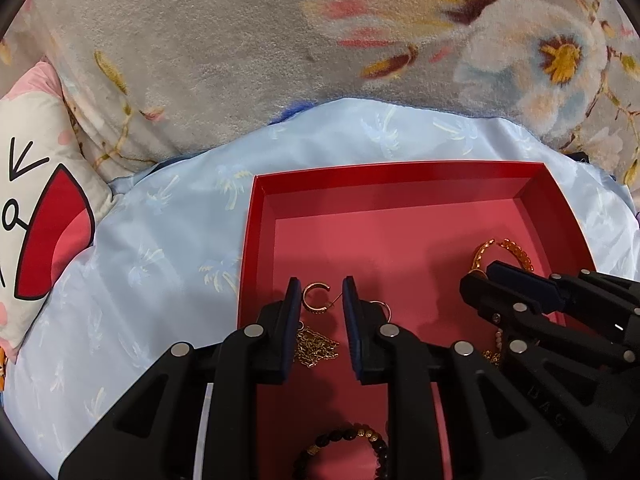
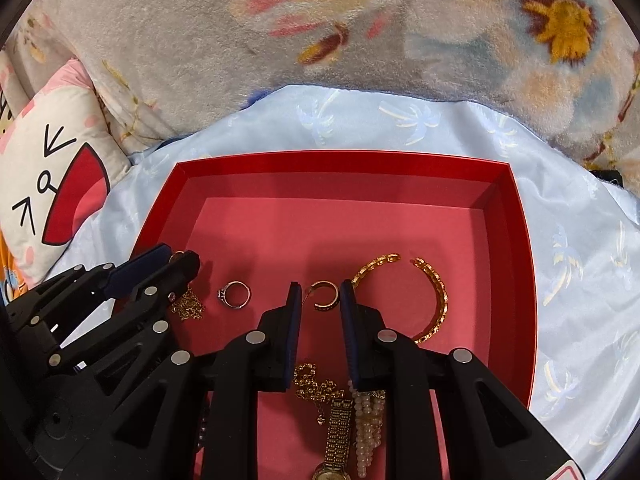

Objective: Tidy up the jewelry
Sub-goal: 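Open the left gripper to drop its earring while the right gripper releases its earring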

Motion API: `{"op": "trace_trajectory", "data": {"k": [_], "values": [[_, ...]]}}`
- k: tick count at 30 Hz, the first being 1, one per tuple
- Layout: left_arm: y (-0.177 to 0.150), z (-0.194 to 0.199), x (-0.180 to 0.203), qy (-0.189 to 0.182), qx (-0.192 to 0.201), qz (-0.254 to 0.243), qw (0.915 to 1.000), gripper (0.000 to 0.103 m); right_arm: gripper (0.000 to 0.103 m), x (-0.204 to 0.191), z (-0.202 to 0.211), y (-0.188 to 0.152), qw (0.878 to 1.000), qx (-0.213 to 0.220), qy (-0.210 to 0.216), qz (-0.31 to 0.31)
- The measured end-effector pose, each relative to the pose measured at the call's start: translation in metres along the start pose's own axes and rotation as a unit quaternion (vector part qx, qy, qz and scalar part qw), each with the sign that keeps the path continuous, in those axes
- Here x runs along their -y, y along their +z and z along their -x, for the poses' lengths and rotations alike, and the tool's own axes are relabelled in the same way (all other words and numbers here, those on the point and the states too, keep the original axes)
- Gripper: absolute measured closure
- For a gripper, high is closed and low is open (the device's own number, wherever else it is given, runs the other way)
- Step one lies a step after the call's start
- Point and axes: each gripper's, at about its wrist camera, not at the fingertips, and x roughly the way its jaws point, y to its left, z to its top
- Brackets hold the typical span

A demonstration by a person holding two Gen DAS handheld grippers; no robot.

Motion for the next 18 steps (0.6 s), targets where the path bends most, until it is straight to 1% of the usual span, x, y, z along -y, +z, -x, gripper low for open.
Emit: {"op": "trace_trajectory", "data": {"k": [11,13,15,17,18], "values": [[-0.002,0.0007,0.0008,0.009,0.004,-0.002,0.9999,0.082,0.084,0.0011,-0.0014,0.0002,1.0,0.006,-0.001,-0.008],[-0.002,0.0,0.0001,0.013,0.002,0.001,0.9999,0.079,0.084,0.0013,-0.0006,0.0001,1.0,0.01,-0.002,-0.008],[-0.0019,0.0006,-0.001,0.016,0.004,0.006,0.9999,0.066,0.084,0.002,-0.0003,0.0002,1.0,0.012,-0.002,-0.009],[-0.0016,0.0016,-0.002,0.02,0.007,0.009,0.9997,0.061,0.082,0.0036,0.0008,-0.0001,1.0,0.013,-0.001,-0.01],[-0.0016,0.0018,-0.0021,0.02,0.007,0.009,0.9997,0.06,0.082,0.004,0.0008,0.0,1.0,0.014,-0.001,-0.011]]}}
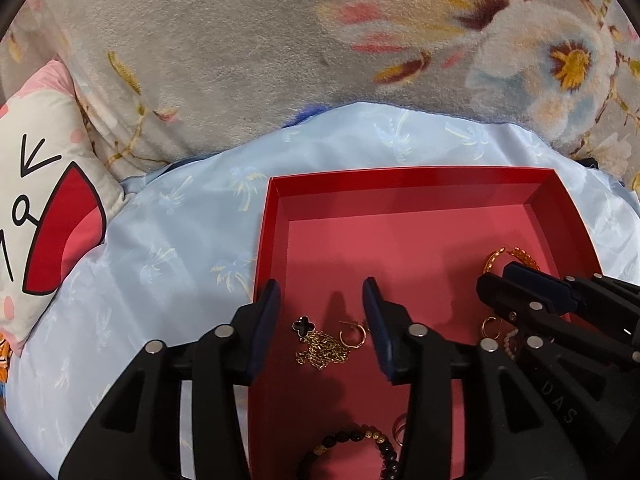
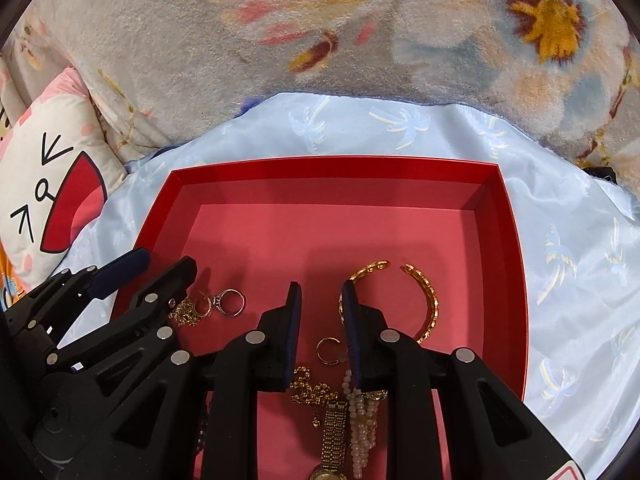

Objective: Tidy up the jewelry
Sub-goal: 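Open the left gripper to drop its earring while the right gripper releases its earring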

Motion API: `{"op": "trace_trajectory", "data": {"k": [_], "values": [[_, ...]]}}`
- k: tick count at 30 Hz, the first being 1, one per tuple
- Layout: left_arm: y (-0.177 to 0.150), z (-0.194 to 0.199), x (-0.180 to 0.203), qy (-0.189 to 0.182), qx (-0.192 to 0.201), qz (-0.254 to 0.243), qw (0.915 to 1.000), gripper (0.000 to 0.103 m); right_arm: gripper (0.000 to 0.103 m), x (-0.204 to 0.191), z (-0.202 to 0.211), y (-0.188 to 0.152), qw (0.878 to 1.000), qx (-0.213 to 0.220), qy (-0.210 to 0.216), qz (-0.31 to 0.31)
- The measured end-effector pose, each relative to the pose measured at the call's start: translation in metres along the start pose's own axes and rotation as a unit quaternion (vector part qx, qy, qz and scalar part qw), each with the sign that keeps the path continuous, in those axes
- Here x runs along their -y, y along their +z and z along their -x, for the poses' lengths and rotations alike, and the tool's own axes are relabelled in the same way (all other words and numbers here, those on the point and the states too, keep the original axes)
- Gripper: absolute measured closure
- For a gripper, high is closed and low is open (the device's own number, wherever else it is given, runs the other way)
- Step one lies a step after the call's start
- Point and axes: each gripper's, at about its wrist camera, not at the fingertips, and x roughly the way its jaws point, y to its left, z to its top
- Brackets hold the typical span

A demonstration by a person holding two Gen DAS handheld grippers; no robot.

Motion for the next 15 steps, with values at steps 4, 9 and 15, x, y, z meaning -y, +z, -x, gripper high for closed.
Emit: {"op": "trace_trajectory", "data": {"k": [4,9,15], "values": [[0.0,0.001,0.0,0.003,0.002,0.001,1.0,0.06,0.08,0.001,0.003,-0.001,1.0,0.007,-0.001,-0.001],[-0.001,0.002,-0.002,0.003,0.005,0.007,1.0,0.06,0.062,0.002,0.013,-0.003,1.0,0.024,-0.008,-0.002],[-0.014,0.023,-0.002,0.003,0.026,0.003,0.9997,0.056,0.042,0.008,0.047,-0.018,0.998,0.058,-0.033,0.005]]}}
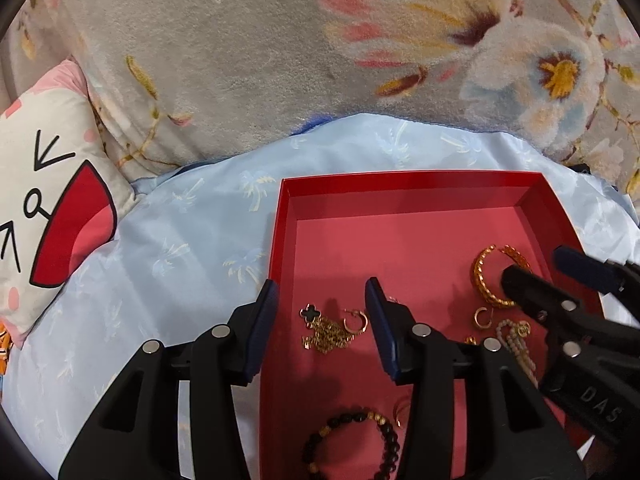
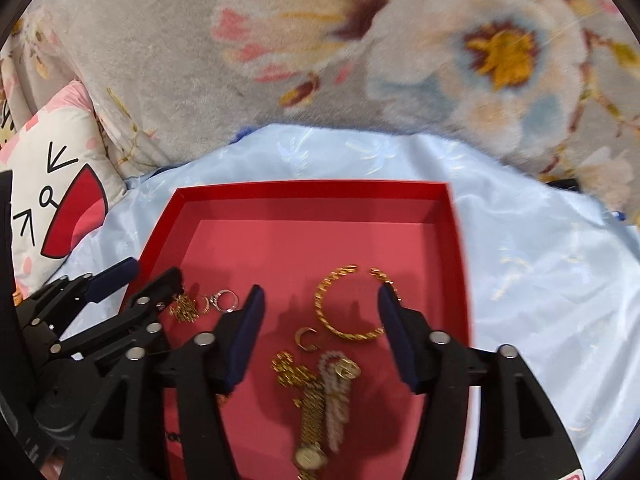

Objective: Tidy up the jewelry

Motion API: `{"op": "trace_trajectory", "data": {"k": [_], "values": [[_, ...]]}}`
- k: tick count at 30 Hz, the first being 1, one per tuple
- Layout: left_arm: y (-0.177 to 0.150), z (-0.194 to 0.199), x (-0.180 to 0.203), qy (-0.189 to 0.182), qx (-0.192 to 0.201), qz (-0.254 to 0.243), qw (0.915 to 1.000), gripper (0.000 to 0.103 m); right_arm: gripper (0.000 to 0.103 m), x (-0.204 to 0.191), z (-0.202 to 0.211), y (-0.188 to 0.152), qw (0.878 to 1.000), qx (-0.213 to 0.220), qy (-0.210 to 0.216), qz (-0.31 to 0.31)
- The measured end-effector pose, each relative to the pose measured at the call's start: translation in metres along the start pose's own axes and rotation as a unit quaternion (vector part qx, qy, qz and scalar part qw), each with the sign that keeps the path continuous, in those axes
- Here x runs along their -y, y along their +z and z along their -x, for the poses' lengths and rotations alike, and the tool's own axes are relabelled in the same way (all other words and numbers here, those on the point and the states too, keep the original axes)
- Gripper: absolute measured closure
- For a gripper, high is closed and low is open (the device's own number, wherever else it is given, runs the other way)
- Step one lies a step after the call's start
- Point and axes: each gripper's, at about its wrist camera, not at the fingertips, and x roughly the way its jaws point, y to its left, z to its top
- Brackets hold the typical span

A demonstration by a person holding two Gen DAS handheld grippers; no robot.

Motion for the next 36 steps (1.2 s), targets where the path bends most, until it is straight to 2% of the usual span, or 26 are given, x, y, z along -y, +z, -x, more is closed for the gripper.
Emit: {"op": "trace_trajectory", "data": {"k": [3,8,12,16,20,25,31,36], "values": [[-0.011,0.025,0.004,0.017,0.033,-0.011,0.9993,0.039,0.038,0.007,0.018,-0.01,1.0,0.01,-0.01,-0.006],[-0.032,0.062,0.007,0.023,0.061,-0.019,0.9977,0.033,0.033,0.014,0.051,-0.038,0.999,0.032,-0.018,-0.013],[-0.052,0.077,0.006,0.004,0.053,0.002,0.9986,0.029,0.033,0.01,0.072,-0.064,0.999,0.042,-0.028,-0.007],[-0.067,0.085,0.007,0.007,0.04,0.018,0.999,0.028,0.025,0.002,0.087,-0.083,0.998,0.047,-0.036,0.001],[-0.079,0.094,0.005,0.017,0.04,0.025,0.9987,0.011,0.023,-0.002,0.094,-0.095,0.999,0.039,-0.024,-0.008],[-0.091,0.105,-0.006,-0.01,0.024,0.044,0.9987,0.01,0.018,-0.003,0.106,-0.109,0.999,0.038,-0.03,-0.01],[-0.104,0.112,-0.002,-0.012,0.018,0.025,0.9995,0.009,0.017,-0.008,0.113,-0.121,0.998,0.035,-0.045,0.004],[-0.107,0.112,0.001,0.001,0.025,0.016,0.9996,0.009,0.017,-0.008,0.112,-0.126,0.997,0.048,-0.057,0.002]]}}
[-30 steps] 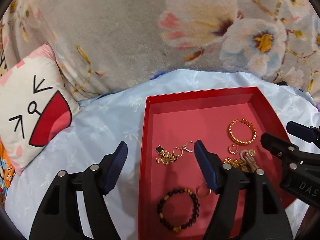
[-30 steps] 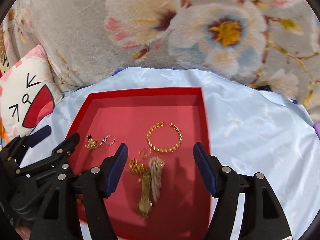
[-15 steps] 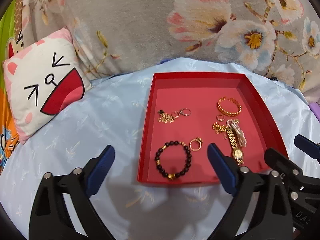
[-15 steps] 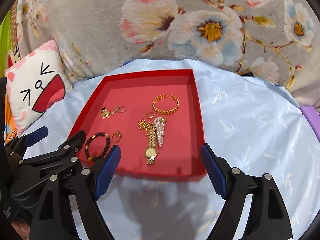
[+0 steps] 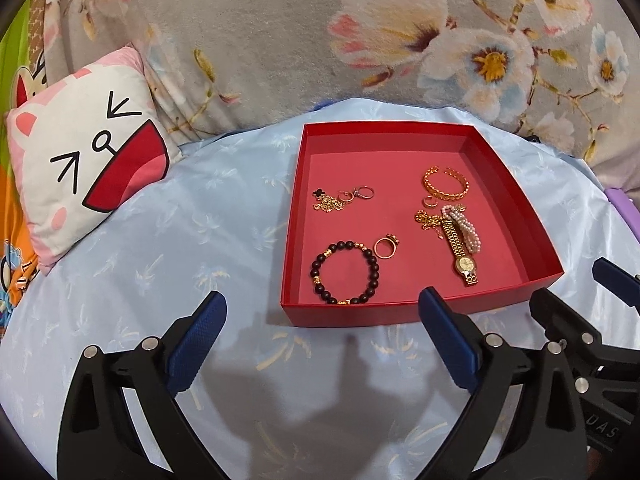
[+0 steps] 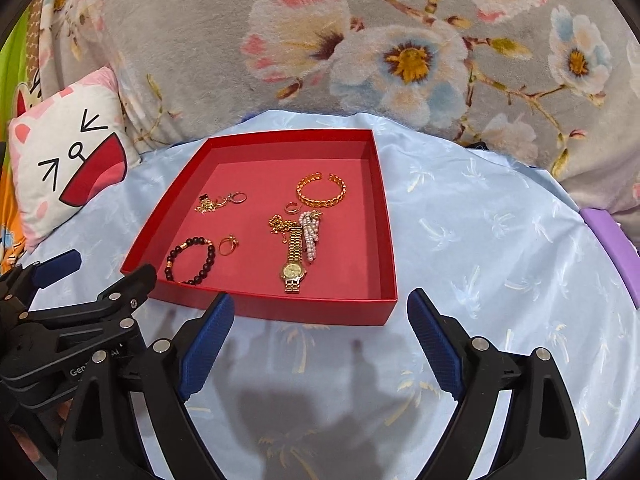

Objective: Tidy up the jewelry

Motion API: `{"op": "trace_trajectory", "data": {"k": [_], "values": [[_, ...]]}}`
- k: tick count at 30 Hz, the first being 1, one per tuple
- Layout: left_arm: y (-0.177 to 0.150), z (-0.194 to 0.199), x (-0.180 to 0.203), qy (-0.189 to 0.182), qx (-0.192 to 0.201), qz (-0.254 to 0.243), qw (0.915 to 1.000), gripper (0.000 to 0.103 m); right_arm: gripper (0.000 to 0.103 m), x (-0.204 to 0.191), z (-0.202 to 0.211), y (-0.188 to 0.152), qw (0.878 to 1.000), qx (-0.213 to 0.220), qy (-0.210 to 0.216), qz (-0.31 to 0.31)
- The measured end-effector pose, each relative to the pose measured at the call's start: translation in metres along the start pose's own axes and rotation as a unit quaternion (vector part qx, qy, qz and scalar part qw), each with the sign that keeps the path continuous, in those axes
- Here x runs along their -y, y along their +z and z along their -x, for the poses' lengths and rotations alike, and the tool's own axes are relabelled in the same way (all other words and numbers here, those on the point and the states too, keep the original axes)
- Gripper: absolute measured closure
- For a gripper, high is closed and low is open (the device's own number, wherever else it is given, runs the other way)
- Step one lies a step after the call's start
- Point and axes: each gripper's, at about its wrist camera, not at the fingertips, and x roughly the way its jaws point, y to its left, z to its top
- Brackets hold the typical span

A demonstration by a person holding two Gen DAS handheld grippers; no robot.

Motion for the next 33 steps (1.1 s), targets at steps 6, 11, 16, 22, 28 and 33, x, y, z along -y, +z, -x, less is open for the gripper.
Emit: {"op": "trace_trajectory", "data": {"k": [6,11,16,22,28,33], "values": [[-0.007,-0.006,0.001,0.011,0.01,0.002,0.9999,0.009,0.017,0.001,-0.008,-0.007,1.0,0.0,-0.002,-0.003],[-0.011,-0.005,0.003,0.019,0.028,0.005,0.9994,0.009,0.017,-0.001,-0.008,-0.01,1.0,0.016,-0.021,0.009],[-0.016,-0.008,0.003,0.022,0.035,0.014,0.999,0.009,0.017,0.0,-0.01,-0.014,0.999,0.027,-0.024,0.007],[-0.024,-0.013,0.01,0.047,0.05,0.001,0.9976,0.009,0.017,-0.001,-0.018,-0.021,0.999,0.026,-0.033,0.014],[-0.023,-0.018,0.008,0.033,0.037,0.0,0.9988,0.009,0.017,0.004,-0.021,-0.022,0.999,0.024,-0.022,-0.001],[-0.024,-0.015,0.011,0.042,0.047,-0.007,0.998,0.009,0.017,0.007,-0.021,-0.021,0.999,0.023,-0.023,-0.011]]}}
